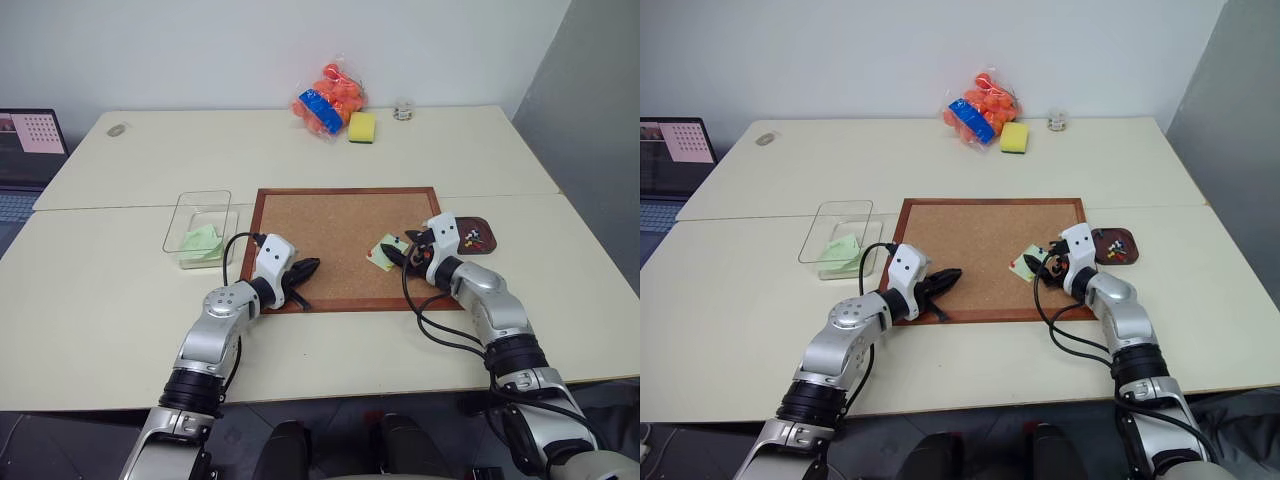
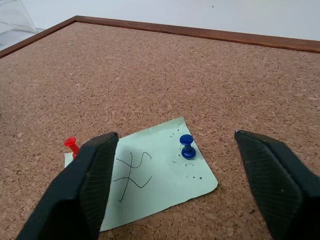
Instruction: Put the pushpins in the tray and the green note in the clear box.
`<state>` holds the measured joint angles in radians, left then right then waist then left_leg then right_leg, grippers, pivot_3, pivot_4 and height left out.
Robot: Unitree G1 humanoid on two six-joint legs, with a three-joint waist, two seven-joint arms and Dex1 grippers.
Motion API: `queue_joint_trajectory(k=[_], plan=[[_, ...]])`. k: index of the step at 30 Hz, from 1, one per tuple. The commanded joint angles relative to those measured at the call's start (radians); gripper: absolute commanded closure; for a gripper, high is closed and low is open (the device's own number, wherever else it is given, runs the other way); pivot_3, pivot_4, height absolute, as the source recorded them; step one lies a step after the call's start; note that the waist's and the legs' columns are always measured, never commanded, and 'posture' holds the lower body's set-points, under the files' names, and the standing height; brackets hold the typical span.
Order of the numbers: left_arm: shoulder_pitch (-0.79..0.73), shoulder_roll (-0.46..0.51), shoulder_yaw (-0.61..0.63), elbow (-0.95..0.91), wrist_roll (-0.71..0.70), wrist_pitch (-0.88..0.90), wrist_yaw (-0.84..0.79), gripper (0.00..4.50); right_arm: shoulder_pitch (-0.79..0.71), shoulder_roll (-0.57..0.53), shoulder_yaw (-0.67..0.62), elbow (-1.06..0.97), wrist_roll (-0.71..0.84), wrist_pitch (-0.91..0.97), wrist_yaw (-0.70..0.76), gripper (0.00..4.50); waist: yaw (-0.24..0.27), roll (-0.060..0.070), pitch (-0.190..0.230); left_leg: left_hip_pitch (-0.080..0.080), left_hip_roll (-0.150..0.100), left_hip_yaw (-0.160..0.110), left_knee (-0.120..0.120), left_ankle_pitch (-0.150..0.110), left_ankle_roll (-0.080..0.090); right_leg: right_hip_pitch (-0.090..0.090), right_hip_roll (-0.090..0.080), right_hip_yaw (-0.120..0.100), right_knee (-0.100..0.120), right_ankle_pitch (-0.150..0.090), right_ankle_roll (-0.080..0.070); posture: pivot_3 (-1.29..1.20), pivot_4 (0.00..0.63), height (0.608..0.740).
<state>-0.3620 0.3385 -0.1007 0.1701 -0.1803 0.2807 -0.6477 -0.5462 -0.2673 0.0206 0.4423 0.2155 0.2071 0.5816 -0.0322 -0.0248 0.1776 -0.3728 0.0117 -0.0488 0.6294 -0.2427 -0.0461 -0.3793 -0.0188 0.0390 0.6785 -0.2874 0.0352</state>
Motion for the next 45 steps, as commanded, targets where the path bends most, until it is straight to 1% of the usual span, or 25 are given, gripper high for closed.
queue_joint_trajectory(k=[1,3,5,9,10,16,20,28,40,45], plan=[[0.013,0.000,-0.014,0.044,0.016,0.031,-0.004,4.50,-0.031,0.003,-0.011,0.005,-0.004,-0.032,0.013,1.57,0.000,0.000,0.000,0.000,0.000,0.000,0.000,0.000,0.000,0.000,0.000,0.000,0.000,0.000,0.000,0.00,0.150,0.740],[0.010,0.000,-0.014,0.048,0.017,0.029,-0.003,4.50,-0.035,0.004,-0.012,0.012,-0.005,-0.037,0.014,1.96,0.000,0.000,0.000,0.000,0.000,0.000,0.000,0.000,0.000,0.000,0.000,0.000,0.000,0.000,0.000,0.00,0.150,0.740],[0.010,0.000,-0.013,0.049,0.018,0.027,-0.001,4.50,-0.038,0.005,-0.013,0.020,-0.007,-0.044,0.013,2.45,0.000,0.000,0.000,0.000,0.000,0.000,0.000,0.000,0.000,0.000,0.000,0.000,0.000,0.000,0.000,0.00,0.150,0.740],[0.009,-0.002,-0.012,0.051,0.018,0.027,0.003,4.50,-0.046,0.007,-0.014,0.037,-0.011,-0.058,0.010,3.17,0.000,0.000,0.000,0.000,0.000,0.000,0.000,0.000,0.000,0.000,0.000,0.000,0.000,0.000,0.000,0.00,0.150,0.740],[0.008,-0.002,-0.012,0.051,0.018,0.027,0.004,4.50,-0.047,0.008,-0.014,0.040,-0.011,-0.060,0.009,3.49,0.000,0.000,0.000,0.000,0.000,0.000,0.000,0.000,0.000,0.000,0.000,0.000,0.000,0.000,0.000,0.00,0.150,0.740],[0.008,-0.007,-0.016,0.052,0.021,0.025,0.007,4.50,-0.046,0.006,-0.008,0.052,-0.025,-0.083,0.004,4.49,0.000,0.000,0.000,0.000,0.000,0.000,0.000,0.000,0.000,0.000,0.000,0.000,0.000,0.000,0.000,0.00,0.150,0.740],[0.007,-0.009,-0.019,0.059,0.024,0.021,0.009,4.50,-0.044,-0.001,-0.002,0.051,-0.054,-0.122,-0.007,4.49,0.000,0.000,0.000,0.000,0.000,0.000,0.000,0.000,0.000,0.000,0.000,0.000,0.000,0.000,0.000,0.00,0.150,0.740],[-0.002,-0.018,-0.019,0.077,0.027,0.015,0.011,4.50,-0.038,0.009,-0.057,0.002,-0.015,-0.172,-0.027,4.49,0.002,0.000,0.000,-0.001,0.000,0.000,0.000,0.000,0.000,0.000,0.000,0.000,0.000,0.000,0.000,0.00,0.150,0.740],[-0.009,-0.007,-0.016,0.093,0.031,0.010,-0.003,4.50,-0.018,0.015,-0.058,-0.031,-0.016,-0.152,-0.022,4.49,0.003,0.000,0.000,-0.001,0.000,-0.001,0.000,0.000,0.000,0.000,0.000,0.000,0.000,0.000,0.000,0.00,0.150,0.740],[-0.007,-0.013,-0.020,0.088,0.033,0.011,-0.001,4.50,0.011,0.009,-0.070,-0.079,-0.010,-0.118,-0.039,4.49,0.003,0.000,0.000,-0.001,0.000,-0.001,0.000,0.000,0.000,0.000,0.000,-0.001,0.000,0.000,0.000,0.00,0.150,0.740]])
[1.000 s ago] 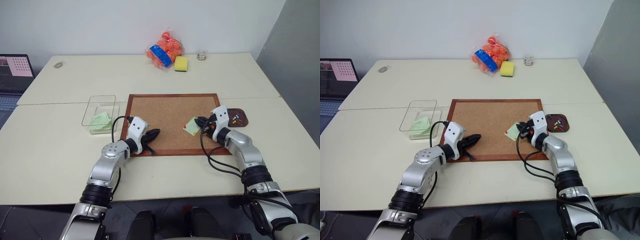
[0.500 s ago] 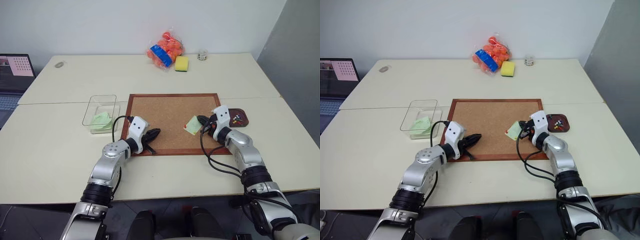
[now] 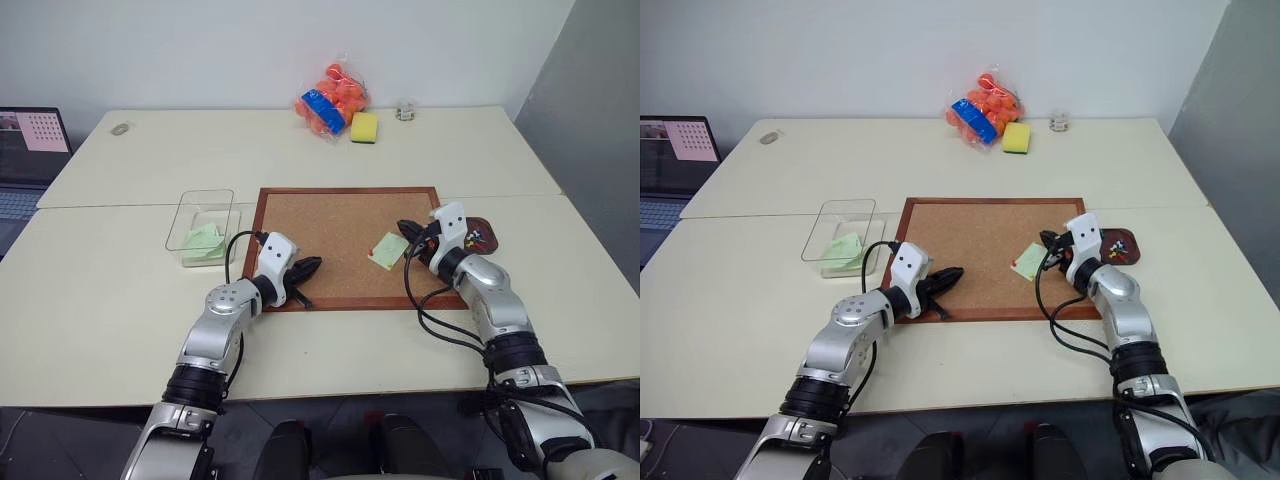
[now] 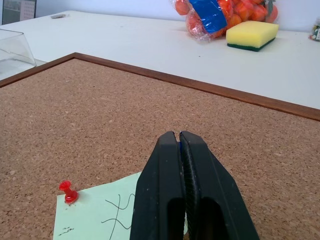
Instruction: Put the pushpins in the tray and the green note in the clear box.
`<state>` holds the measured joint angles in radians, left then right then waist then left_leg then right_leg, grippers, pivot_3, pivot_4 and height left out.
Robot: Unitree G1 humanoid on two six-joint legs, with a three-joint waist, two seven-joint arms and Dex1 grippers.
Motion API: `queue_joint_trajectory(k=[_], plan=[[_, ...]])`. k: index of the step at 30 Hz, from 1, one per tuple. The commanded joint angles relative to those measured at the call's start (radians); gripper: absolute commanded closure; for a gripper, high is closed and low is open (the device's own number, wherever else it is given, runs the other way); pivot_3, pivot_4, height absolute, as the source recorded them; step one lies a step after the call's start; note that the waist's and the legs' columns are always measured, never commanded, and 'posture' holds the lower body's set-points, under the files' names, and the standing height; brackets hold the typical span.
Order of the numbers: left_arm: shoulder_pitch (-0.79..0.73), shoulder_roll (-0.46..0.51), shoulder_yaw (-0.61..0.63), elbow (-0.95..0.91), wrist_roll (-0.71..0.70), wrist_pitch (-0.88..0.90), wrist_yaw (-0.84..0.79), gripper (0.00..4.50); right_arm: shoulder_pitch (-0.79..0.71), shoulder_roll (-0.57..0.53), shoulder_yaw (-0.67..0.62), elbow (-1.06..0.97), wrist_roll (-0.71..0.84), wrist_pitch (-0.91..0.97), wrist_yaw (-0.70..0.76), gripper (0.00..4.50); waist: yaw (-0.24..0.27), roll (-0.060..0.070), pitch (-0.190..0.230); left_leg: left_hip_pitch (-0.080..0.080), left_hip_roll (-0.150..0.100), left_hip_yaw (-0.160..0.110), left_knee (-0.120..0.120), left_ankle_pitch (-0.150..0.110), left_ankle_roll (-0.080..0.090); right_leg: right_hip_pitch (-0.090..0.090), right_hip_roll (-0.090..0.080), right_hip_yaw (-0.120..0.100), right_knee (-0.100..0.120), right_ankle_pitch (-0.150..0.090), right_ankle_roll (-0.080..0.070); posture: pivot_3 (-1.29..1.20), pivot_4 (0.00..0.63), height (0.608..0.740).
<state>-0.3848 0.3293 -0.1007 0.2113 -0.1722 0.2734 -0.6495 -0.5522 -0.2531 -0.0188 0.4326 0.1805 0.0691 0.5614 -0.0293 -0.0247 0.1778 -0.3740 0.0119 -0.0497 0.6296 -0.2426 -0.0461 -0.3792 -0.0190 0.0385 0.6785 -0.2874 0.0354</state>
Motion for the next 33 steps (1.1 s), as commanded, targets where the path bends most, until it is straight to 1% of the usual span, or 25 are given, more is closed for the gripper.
queue_joint_trajectory(k=[1,7,10,14,20,30,32,33], plan=[[0.017,-0.004,-0.021,0.046,0.025,0.018,0.002,4.50,0.022,-0.007,-0.039,-0.080,0.027,0.029,-0.029,4.49,0.000,0.000,0.000,0.000,0.000,0.000,0.000,0.000,0.000,0.000,0.000,0.000,0.000,0.000,0.000,0.00,0.150,0.740],[0.022,-0.004,-0.021,0.043,0.024,0.018,0.002,4.50,0.034,-0.042,-0.138,-0.102,0.011,0.077,-0.184,4.49,0.001,0.000,0.000,0.000,0.000,0.000,0.000,0.000,0.000,0.000,-0.001,0.000,0.000,0.000,0.000,0.00,0.150,0.740],[0.019,-0.005,-0.023,0.050,0.025,0.016,0.000,4.50,0.007,-0.059,-0.203,-0.059,0.014,0.094,-0.272,4.49,0.001,0.000,0.000,-0.001,0.000,0.000,0.000,0.000,0.000,0.000,-0.001,0.000,-0.001,0.000,0.000,0.00,0.150,0.740],[0.008,-0.007,-0.025,0.062,0.028,0.012,-0.004,4.50,-0.034,-0.088,-0.234,0.017,-0.004,0.097,-0.332,4.49,0.001,0.000,0.000,-0.001,0.000,0.000,0.000,0.000,0.000,0.000,-0.001,0.000,-0.001,0.000,0.000,0.00,0.150,0.740],[0.000,-0.004,-0.027,0.070,0.034,0.005,-0.009,4.50,-0.060,-0.099,-0.222,0.069,-0.004,0.100,-0.333,4.49,0.001,0.000,0.000,-0.001,-0.001,0.001,0.000,0.000,0.001,0.000,0.000,0.000,-0.001,0.000,0.000,0.00,0.150,0.740],[0.004,0.000,-0.022,0.071,0.044,-0.004,-0.011,4.50,-0.061,-0.081,-0.226,0.079,0.026,0.157,-0.320,4.49,0.001,0.001,0.000,-0.001,0.000,0.001,0.000,0.000,0.001,0.000,-0.001,0.000,-0.001,0.000,0.001,0.00,0.150,0.740],[0.005,-0.001,-0.022,0.070,0.044,-0.004,-0.010,4.50,-0.065,-0.082,-0.232,0.080,0.029,0.159,-0.321,4.04,0.001,0.001,0.000,-0.001,0.000,0.001,0.000,0.000,0.001,0.000,-0.001,0.000,-0.001,0.000,0.001,0.00,0.150,0.740],[0.005,-0.001,-0.022,0.069,0.044,-0.004,-0.010,4.50,-0.065,-0.085,-0.231,0.081,0.028,0.154,-0.313,3.92,0.001,0.001,0.000,-0.001,0.000,0.001,0.000,0.000,0.001,0.000,-0.001,0.000,-0.001,0.000,0.001,0.00,0.150,0.740]])
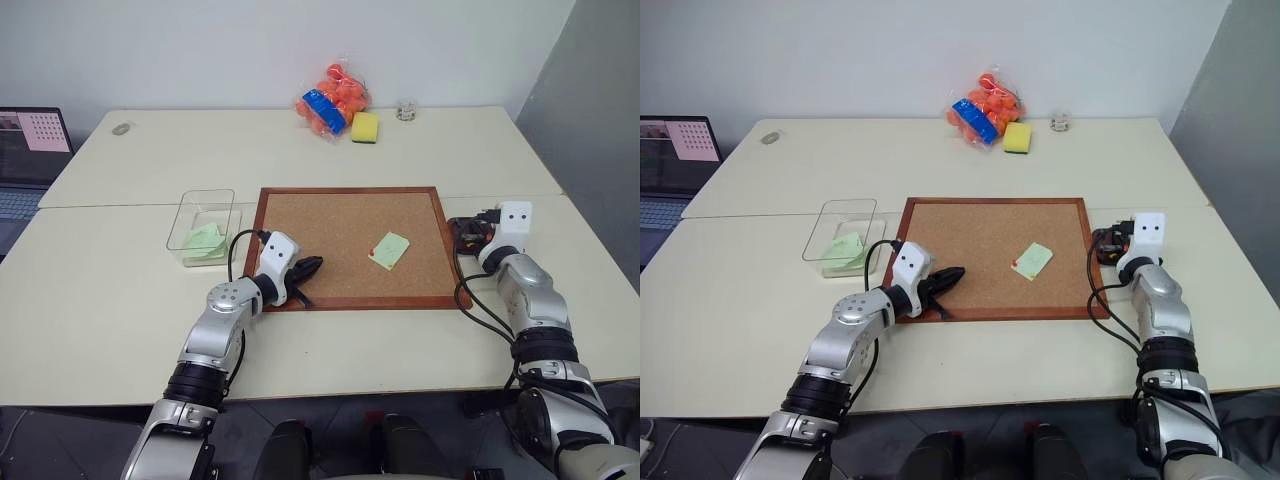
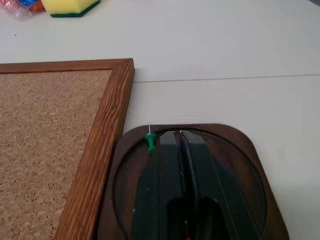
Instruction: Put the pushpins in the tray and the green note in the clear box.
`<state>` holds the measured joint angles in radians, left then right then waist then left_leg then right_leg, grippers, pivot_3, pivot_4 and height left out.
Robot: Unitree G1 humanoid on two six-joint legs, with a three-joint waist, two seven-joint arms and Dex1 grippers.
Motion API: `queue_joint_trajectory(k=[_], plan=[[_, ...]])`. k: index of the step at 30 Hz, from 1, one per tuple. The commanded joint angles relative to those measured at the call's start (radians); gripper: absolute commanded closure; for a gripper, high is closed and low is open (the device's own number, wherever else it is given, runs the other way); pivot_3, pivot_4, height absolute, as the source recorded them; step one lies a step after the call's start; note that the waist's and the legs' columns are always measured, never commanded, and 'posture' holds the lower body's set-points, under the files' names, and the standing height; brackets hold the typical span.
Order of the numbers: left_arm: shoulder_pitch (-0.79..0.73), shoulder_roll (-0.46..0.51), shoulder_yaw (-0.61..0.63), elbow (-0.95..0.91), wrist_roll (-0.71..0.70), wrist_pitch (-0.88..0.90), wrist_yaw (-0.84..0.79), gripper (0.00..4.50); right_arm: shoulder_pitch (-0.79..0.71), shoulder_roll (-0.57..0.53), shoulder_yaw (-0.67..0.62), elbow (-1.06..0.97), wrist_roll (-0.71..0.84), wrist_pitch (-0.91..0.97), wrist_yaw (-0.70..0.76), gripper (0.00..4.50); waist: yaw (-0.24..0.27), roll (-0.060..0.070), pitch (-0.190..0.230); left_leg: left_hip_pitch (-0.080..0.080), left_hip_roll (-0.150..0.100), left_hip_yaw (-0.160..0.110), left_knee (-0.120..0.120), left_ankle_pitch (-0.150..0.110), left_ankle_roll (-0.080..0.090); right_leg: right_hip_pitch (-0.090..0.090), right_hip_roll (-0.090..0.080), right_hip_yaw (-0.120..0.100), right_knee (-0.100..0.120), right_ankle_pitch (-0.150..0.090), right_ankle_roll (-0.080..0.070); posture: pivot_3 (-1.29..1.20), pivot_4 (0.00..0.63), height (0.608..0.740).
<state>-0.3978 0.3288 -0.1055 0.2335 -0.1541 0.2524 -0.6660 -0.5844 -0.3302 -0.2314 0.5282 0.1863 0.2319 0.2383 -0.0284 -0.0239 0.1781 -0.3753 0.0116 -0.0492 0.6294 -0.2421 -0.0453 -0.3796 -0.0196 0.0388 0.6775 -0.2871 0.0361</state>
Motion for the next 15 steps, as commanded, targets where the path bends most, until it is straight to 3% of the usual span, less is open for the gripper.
queue_joint_trajectory(k=[1,15], plan=[[0.018,-0.001,-0.017,0.047,0.026,0.017,0.007,4.50,-0.033,-0.010,-0.016,-0.015,0.020,-0.011,0.010,3.78,0.000,0.000,0.000,0.000,0.000,0.000,0.000,0.000,0.000,0.000,0.000,0.000,0.000,0.000,0.000,0.00,0.150,0.740],[0.010,-0.007,-0.019,0.050,0.026,0.014,0.009,4.50,-0.023,-0.019,-0.014,-0.030,0.008,-0.028,0.000,0.56,0.000,0.000,0.000,-0.001,0.000,0.000,0.000,0.000,0.000,0.000,0.000,0.000,-0.001,0.000,0.001,0.00,0.150,0.740]])
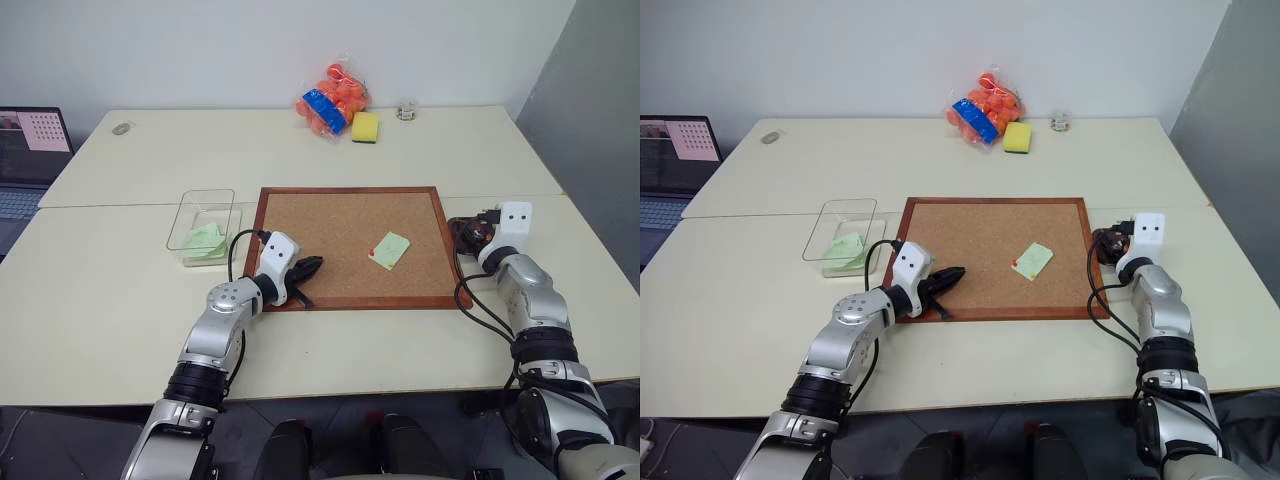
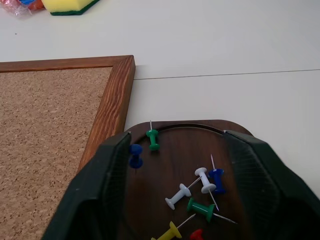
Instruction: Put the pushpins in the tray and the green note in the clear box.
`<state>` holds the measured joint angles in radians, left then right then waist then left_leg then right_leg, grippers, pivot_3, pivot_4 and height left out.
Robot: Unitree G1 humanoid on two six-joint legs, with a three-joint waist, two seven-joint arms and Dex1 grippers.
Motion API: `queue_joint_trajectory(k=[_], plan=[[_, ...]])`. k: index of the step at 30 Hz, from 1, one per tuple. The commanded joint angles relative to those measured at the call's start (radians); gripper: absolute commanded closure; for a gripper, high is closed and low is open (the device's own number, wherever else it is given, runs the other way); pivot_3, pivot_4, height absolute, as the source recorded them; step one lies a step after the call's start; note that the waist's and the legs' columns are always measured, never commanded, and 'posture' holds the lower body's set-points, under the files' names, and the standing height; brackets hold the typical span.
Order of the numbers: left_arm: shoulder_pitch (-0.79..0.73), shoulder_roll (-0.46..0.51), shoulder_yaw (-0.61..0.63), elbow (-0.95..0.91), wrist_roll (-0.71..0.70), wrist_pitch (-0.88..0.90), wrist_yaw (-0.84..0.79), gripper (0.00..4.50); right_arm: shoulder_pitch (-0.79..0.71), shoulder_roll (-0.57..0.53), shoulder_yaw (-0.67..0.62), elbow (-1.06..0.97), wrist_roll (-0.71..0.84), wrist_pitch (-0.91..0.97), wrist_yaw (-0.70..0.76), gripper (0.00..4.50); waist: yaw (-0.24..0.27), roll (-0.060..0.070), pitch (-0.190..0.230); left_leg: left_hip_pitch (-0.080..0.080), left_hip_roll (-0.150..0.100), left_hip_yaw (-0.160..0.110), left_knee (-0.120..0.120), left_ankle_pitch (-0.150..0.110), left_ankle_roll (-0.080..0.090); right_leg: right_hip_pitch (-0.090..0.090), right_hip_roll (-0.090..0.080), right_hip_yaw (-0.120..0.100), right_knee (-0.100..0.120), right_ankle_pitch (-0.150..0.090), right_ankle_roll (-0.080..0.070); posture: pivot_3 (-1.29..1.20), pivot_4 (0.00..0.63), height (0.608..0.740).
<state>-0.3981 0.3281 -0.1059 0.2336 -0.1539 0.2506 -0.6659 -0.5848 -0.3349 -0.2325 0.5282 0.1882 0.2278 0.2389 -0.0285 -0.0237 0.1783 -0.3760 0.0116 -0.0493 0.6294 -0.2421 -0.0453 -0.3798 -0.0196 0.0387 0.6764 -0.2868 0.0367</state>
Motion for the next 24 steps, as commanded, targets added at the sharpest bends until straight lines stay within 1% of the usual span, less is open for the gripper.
queue_joint_trajectory(k=[1,2,3,15,24], plan=[[0.009,-0.007,-0.019,0.051,0.026,0.016,0.009,4.50,-0.023,-0.015,-0.012,-0.029,0.005,-0.024,-0.002,0.32,0.000,0.000,0.000,0.000,0.000,0.000,0.000,0.000,0.000,0.000,0.000,0.000,0.000,0.000,0.000,0.00,0.150,0.740],[0.008,-0.007,-0.019,0.052,0.026,0.016,0.009,4.50,-0.024,-0.015,-0.011,-0.028,0.004,-0.025,-0.002,0.09,0.000,0.000,0.000,0.000,0.000,0.000,0.000,0.000,0.000,0.000,0.000,0.000,0.000,0.000,0.000,0.00,0.150,0.740],[0.007,-0.007,-0.018,0.052,0.025,0.016,0.009,4.50,-0.024,-0.015,-0.010,-0.027,0.001,-0.027,-0.003,0.02,0.000,0.000,0.000,0.000,0.000,0.000,0.000,0.000,0.000,0.000,0.000,0.000,0.000,0.000,0.000,0.00,0.150,0.740],[0.007,-0.009,-0.019,0.049,0.024,0.019,0.009,4.50,-0.046,-0.033,-0.005,0.031,-0.052,-0.068,-0.061,0.02,0.000,0.001,0.001,-0.002,0.000,0.000,0.000,0.000,0.001,-0.001,0.000,0.000,-0.001,0.001,0.001,0.00,0.150,0.740],[0.002,-0.010,-0.018,0.054,0.024,0.016,0.010,4.50,-0.048,-0.053,0.031,0.074,-0.100,-0.046,-0.075,0.02,0.000,0.002,0.001,-0.003,0.000,0.000,0.000,0.001,0.001,-0.002,0.000,0.000,-0.002,0.001,0.001,0.00,0.150,0.740]])
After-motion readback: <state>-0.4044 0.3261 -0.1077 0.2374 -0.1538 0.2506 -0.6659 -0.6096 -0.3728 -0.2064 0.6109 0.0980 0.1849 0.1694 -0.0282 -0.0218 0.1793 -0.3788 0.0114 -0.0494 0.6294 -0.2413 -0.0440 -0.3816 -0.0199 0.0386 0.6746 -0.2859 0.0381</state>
